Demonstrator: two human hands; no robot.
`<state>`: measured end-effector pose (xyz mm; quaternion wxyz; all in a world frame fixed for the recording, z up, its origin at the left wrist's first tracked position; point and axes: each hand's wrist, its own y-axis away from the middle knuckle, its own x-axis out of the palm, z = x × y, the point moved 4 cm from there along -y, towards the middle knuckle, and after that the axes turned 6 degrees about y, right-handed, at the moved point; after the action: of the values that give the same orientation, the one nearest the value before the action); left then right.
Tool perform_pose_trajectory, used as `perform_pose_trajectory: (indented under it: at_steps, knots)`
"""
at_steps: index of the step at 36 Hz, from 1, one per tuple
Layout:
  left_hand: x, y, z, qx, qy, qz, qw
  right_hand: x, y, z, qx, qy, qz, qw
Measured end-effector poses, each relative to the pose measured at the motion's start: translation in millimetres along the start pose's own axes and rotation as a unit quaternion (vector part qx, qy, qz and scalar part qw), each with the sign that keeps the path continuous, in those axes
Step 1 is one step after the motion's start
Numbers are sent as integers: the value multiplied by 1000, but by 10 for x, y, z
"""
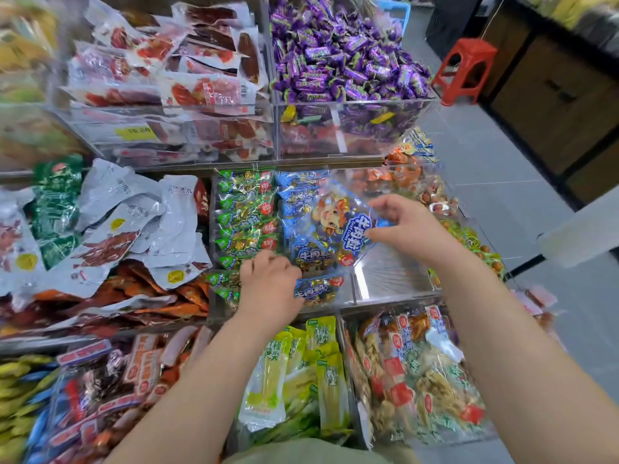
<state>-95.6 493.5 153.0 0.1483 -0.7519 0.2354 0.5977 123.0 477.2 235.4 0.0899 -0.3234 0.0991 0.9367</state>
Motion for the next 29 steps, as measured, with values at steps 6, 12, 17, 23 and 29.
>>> perform_pose_trajectory:
  at_steps: [6,12,17,23,29]
  knots:
    - [-87,-4,-13,-9,77,-70,995,33,-32,395,-106,108,8,988]
    - [-140,55,4,9,102,-118,988,210,-59,764,-189,287,112,932]
    - [-154,88,-9,-14,124,-173,977,813,-197,632,-169,448,245,843]
    - [-159,43,8,39,128,-122,983,1058,-289,345,-172,396,222,874]
    - [-278,-101,16,70,170,-151,971,746,-62,44,-198,272,73,939]
